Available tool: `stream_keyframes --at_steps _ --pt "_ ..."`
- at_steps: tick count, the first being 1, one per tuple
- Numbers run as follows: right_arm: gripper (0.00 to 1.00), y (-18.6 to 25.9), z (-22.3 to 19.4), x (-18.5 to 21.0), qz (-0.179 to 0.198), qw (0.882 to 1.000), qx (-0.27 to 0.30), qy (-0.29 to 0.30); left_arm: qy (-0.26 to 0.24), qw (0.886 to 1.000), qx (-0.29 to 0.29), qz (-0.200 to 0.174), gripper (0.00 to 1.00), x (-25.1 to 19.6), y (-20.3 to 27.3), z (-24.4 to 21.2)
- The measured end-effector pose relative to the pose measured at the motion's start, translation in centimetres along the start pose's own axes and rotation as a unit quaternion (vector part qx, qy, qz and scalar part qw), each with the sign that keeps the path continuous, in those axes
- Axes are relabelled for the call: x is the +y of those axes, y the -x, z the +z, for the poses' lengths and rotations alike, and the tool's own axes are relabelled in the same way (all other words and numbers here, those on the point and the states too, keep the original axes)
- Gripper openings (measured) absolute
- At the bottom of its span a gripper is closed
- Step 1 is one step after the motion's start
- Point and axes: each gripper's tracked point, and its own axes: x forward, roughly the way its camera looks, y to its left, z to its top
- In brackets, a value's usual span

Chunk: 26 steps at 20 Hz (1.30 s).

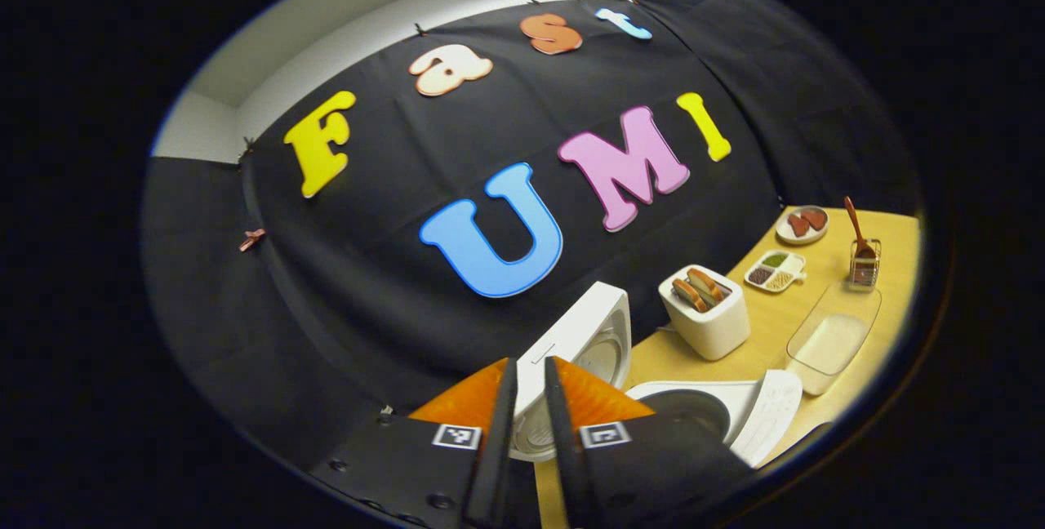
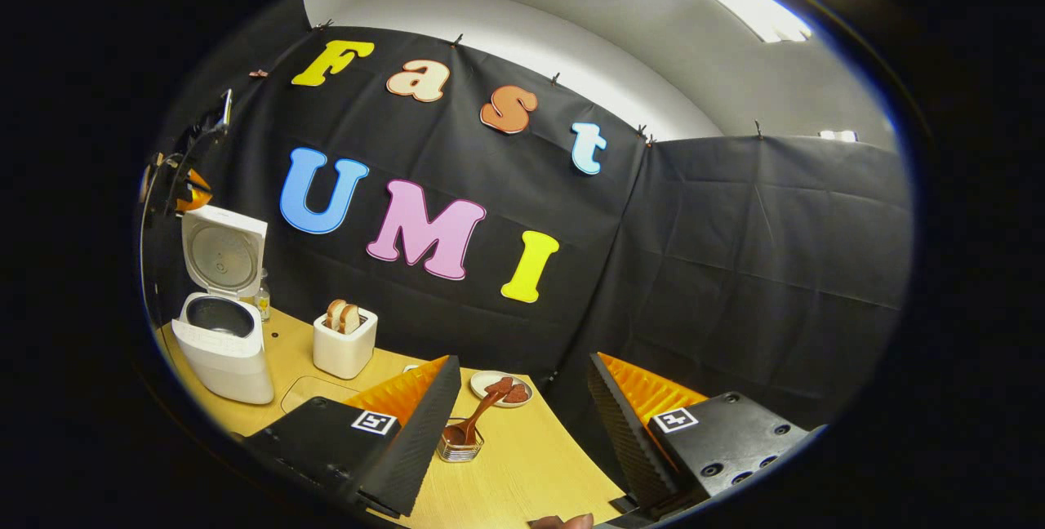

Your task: Close the left gripper, press the button to open the rice cooker; take a wooden spoon from the chopstick holder with the right hand, scoop a spoonful of rice and pour it into the rice cooker, then put the wooden spoon back into the chopstick holder.

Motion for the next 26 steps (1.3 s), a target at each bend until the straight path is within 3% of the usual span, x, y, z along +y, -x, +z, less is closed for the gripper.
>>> stream_keyframes --at_steps 2,5,13,21,26 --pt "0.97 -0.1 0.2 0.3 0.001 1.000 -0.001 -0.001 0.034 0.999 -0.016 0.006 0.79 -0.1 1.6 0.4" --pt "0.97 -0.2 0.2 0.3 0.003 1.000 -0.004 -0.002 0.071 0.997 -0.033 0.019 0.94 -0.5 3.9 1.1" --pt "0.97 -1.8 -0.8 0.8 0.025 1.000 0.003 -0.006 0.154 0.983 -0.091 0.037 0.96 -3.3 9.2 4.2" --pt "0.98 -6.0 -3.8 0.9 0.068 0.997 0.017 -0.037 0.240 0.966 -0.091 0.025 0.97 -8.0 12.0 5.1" --pt "0.98 -9.4 -8.5 0.5 0.090 0.993 0.059 -0.052 0.246 0.965 -0.080 0.044 0.97 -8.8 13.5 5.1"
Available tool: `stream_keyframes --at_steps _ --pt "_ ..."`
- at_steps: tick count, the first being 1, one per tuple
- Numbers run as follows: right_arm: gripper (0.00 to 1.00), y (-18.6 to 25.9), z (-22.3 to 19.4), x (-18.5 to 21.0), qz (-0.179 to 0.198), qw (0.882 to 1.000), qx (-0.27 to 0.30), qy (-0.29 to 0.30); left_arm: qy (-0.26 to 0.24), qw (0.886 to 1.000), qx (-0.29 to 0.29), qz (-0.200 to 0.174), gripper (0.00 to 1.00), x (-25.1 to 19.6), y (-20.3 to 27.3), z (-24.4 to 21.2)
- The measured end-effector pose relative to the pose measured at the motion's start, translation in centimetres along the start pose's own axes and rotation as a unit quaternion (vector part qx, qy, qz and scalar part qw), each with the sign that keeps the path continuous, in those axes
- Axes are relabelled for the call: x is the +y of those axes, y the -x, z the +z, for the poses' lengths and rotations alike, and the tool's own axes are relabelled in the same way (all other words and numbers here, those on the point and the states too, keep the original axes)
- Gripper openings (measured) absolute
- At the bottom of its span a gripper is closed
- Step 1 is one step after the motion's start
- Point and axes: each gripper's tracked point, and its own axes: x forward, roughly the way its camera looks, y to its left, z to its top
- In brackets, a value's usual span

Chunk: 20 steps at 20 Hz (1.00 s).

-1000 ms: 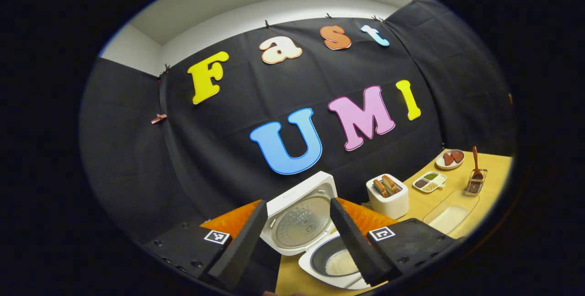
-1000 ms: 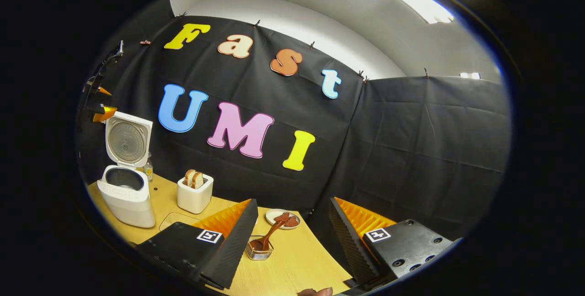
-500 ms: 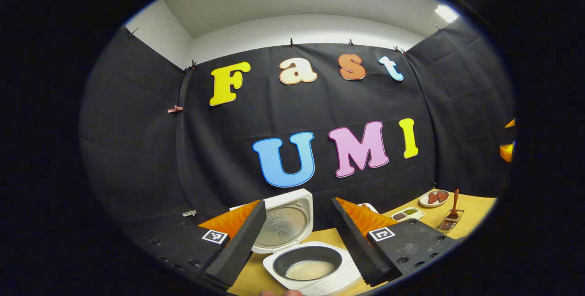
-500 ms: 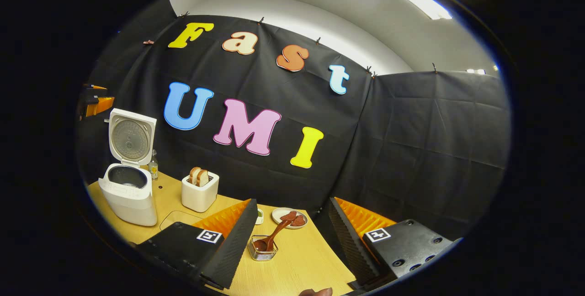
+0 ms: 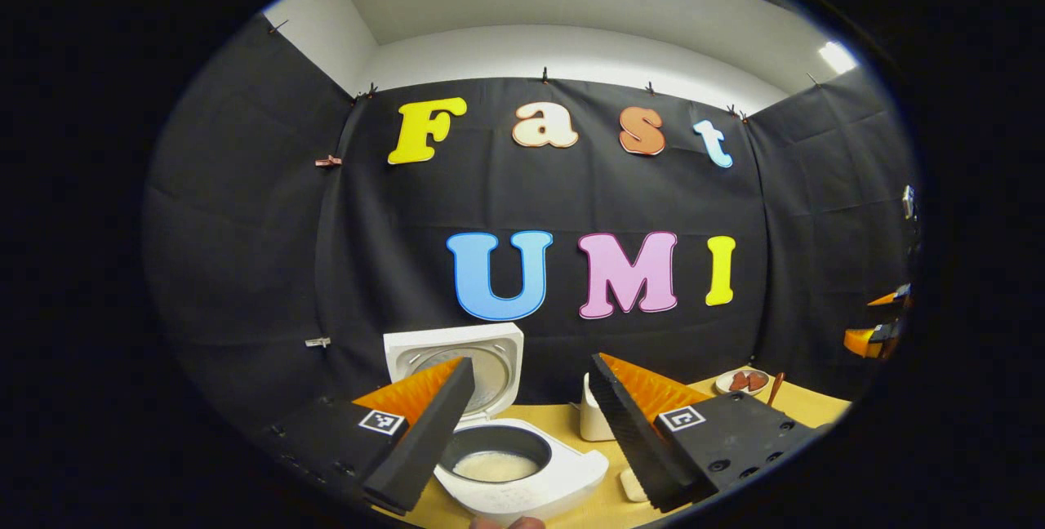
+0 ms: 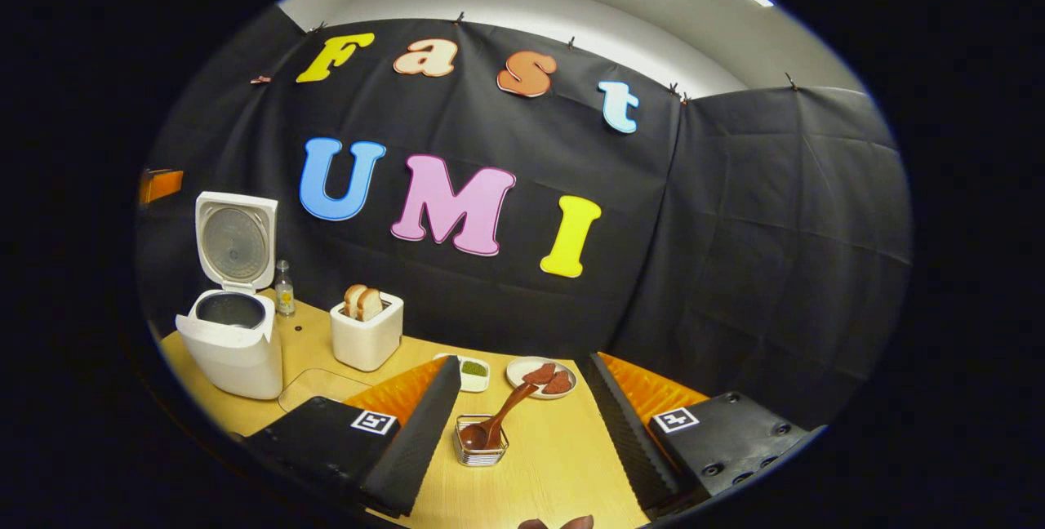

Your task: Close the left gripper, press the button to open the rice cooker; take a wooden spoon from the chopstick holder with the right hand, scoop a spoonful of rice and pour it into the rice cooker, then put the wooden spoon back into the chopstick holder.

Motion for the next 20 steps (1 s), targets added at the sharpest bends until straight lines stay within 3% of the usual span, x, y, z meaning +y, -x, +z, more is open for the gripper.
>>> stream_keyframes --at_steps 5,10,20 --pt "0.98 -3.9 -5.0 -0.4 0.038 0.998 0.042 -0.038 -0.010 1.000 0.000 0.023 0.97 -1.1 1.1 1.0" --pt "0.98 -8.0 -9.3 -0.8 0.061 0.994 0.078 -0.039 -0.020 0.999 0.004 0.030 0.97 -3.4 2.3 1.5" --pt "0.98 -14.9 -17.8 2.8 0.134 0.977 0.152 -0.067 -0.046 0.996 0.026 0.075 0.97 -4.8 3.6 1.6"
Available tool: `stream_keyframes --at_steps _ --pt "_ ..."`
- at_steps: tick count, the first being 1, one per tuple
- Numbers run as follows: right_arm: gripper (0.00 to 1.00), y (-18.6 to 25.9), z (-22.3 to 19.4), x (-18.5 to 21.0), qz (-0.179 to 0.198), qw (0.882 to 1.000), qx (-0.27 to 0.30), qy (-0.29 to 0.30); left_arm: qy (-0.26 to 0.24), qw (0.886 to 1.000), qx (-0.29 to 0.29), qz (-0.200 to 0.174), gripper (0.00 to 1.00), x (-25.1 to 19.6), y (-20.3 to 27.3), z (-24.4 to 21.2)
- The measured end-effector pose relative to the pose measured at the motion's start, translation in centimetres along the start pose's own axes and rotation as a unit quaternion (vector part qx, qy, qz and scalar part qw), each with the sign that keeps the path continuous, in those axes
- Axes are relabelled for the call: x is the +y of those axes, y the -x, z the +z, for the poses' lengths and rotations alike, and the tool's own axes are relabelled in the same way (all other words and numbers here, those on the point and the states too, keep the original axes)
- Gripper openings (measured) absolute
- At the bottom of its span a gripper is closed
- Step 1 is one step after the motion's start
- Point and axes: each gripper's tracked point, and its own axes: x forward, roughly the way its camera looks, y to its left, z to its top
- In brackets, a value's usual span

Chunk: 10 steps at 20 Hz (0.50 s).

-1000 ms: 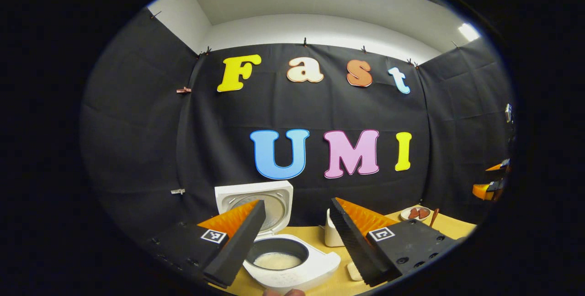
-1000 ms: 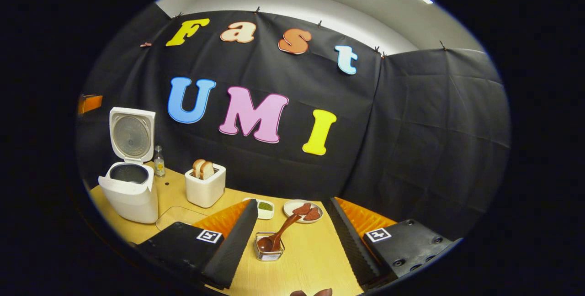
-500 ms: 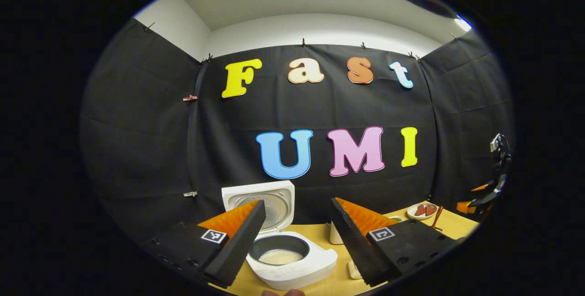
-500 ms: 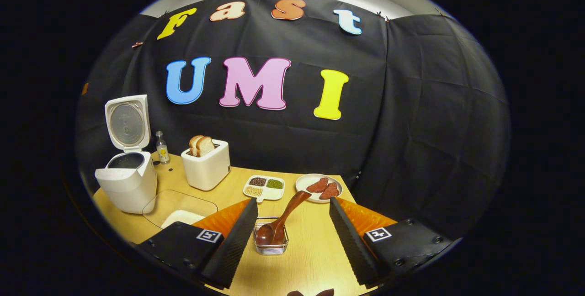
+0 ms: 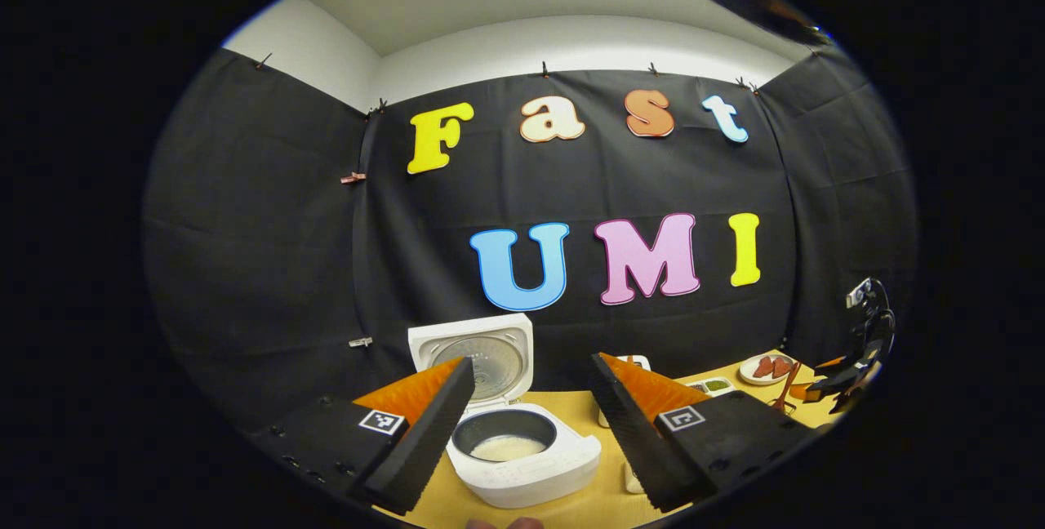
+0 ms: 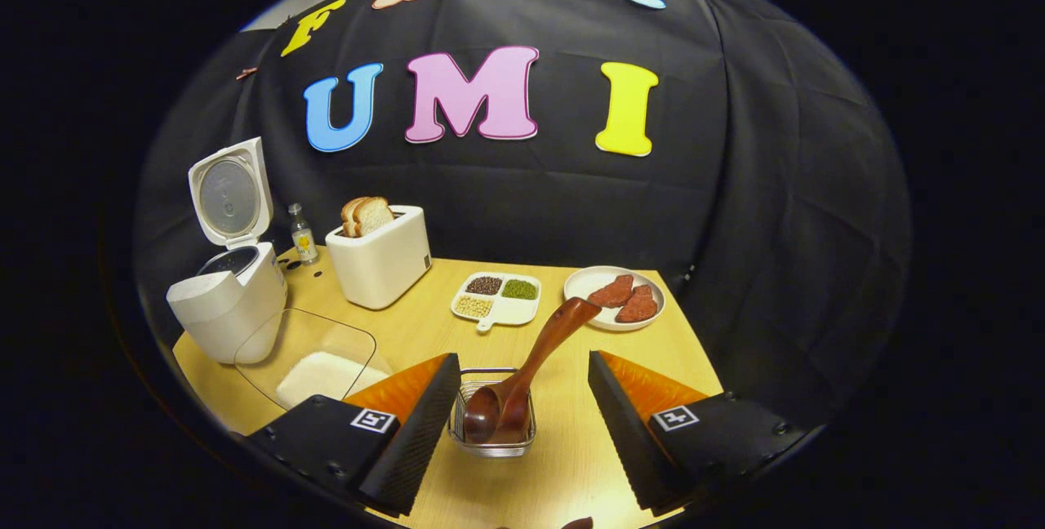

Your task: Close the left gripper, press the button to open the rice cooker; take a wooden spoon from the chopstick holder with the right hand, scoop a spoonful of rice and pour it into the rice cooker, then put the wooden spoon back into the chopstick holder.

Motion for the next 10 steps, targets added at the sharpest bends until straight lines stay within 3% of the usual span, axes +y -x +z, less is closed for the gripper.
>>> stream_keyframes --at_steps 2,6,8,9,10 --pt "0.97 -2.0 -1.4 -0.3 0.005 1.000 0.021 -0.012 -0.010 1.000 0.006 0.007 0.97 0.1 0.5 -0.1" --pt "0.75 -5.2 -2.5 -0.4 0.021 0.997 0.041 -0.057 -0.015 1.000 0.017 0.014 0.97 0.1 0.8 -0.6" --pt "0.54 -6.1 -3.3 -0.2 0.034 0.995 0.055 -0.072 -0.019 0.999 0.025 0.023 0.97 0.8 0.6 -1.1" --pt "0.36 -5.5 -2.9 -0.1 0.042 0.994 0.057 -0.087 -0.019 0.999 0.026 0.028 0.97 1.1 0.6 -1.2" --pt "0.31 -5.9 -3.3 0.2 0.051 0.991 0.062 -0.107 -0.017 0.999 0.025 0.031 0.97 1.3 0.5 -1.0"
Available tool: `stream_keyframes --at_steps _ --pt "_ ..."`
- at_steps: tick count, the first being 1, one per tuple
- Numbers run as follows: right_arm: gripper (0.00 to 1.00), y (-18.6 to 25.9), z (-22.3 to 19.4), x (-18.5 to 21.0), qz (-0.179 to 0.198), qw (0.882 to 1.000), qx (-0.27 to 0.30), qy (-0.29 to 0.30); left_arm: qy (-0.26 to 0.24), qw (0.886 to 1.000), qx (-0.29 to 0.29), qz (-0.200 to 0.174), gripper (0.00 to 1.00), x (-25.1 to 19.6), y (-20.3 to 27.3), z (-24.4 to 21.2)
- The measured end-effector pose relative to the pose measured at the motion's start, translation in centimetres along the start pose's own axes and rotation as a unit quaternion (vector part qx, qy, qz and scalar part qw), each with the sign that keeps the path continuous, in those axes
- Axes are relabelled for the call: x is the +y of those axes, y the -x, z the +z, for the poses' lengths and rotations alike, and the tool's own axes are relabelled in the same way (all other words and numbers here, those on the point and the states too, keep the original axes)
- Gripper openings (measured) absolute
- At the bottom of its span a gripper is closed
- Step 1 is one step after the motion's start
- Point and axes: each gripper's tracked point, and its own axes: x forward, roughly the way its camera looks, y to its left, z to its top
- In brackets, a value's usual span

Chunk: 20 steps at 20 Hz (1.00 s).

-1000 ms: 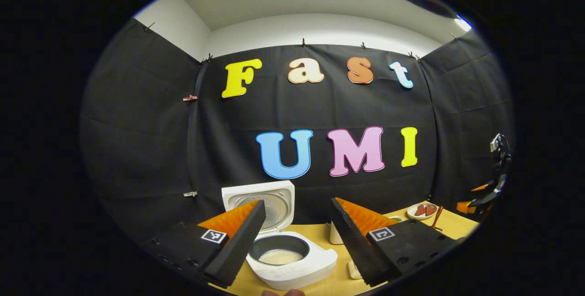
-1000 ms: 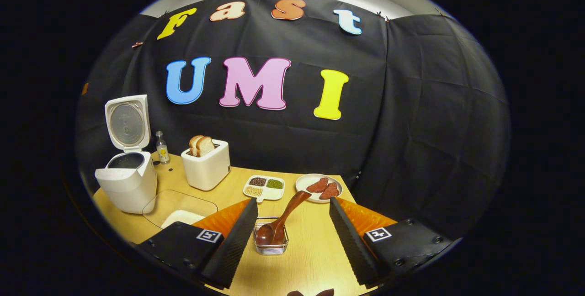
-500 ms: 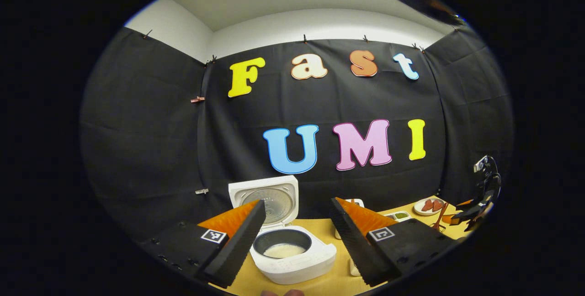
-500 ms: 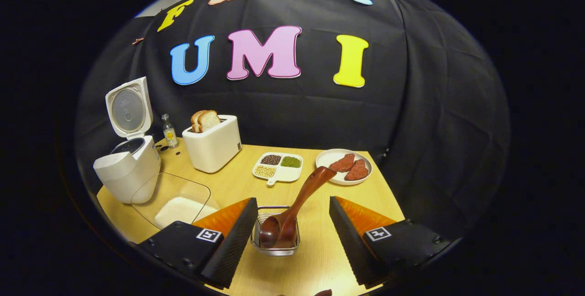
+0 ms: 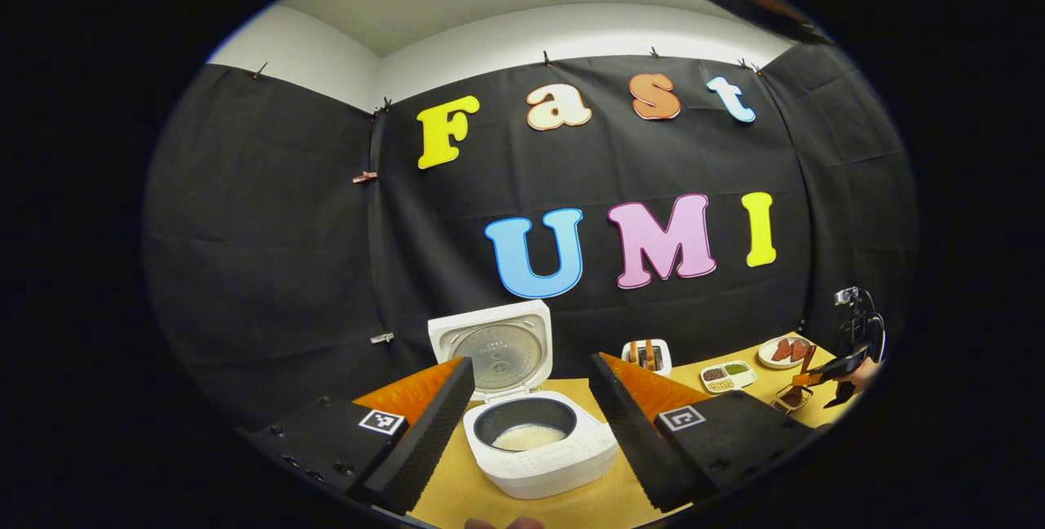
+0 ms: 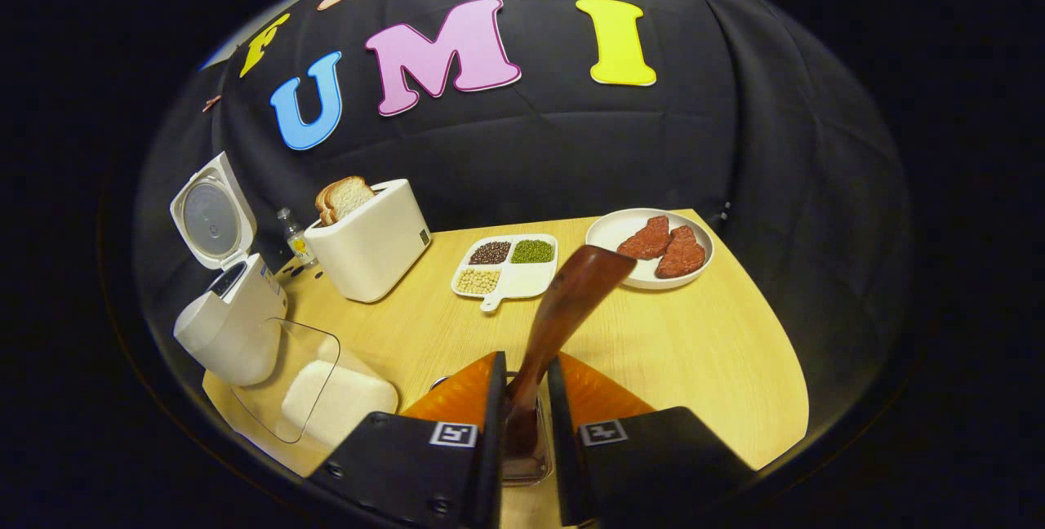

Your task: Close the left gripper, press the button to open the rice cooker; take a wooden spoon from the chopstick holder with the right hand, scoop a spoonful of rice and pour it into the rice cooker, then put the wooden spoon back into the chopstick holder.

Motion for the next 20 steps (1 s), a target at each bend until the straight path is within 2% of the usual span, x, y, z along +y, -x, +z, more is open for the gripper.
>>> stream_keyframes --at_steps 1,4,8,10,12,16,20 --pt "0.22 0.4 0.5 0.0 0.001 1.000 -0.008 -0.018 0.002 1.000 -0.003 0.001 0.97 0.2 0.0 0.2" --pt "0.11 1.0 0.4 -0.4 -0.018 0.999 -0.025 -0.022 -0.001 1.000 -0.006 0.000 0.97 0.4 -0.3 0.1" --pt "0.10 2.6 0.3 -1.6 -0.076 0.995 -0.046 -0.040 0.004 1.000 -0.002 -0.006 0.97 0.9 -0.7 -0.4" --pt "0.10 3.6 0.1 -2.1 -0.107 0.990 -0.059 -0.066 0.006 1.000 -0.002 -0.009 0.97 1.2 -0.8 -0.6" --pt "0.10 4.2 -0.1 -2.2 -0.122 0.986 -0.068 -0.095 0.006 1.000 -0.005 -0.011 0.97 1.6 -0.9 -0.6" --pt "0.10 5.4 1.8 -1.3 -0.099 0.982 -0.086 -0.136 0.008 1.000 -0.010 -0.019 0.97 2.2 -1.0 -0.5" --pt "0.10 8.0 5.7 -0.3 -0.089 0.981 -0.129 -0.117 0.015 0.999 -0.012 -0.027 0.97 2.9 -0.9 -0.7"
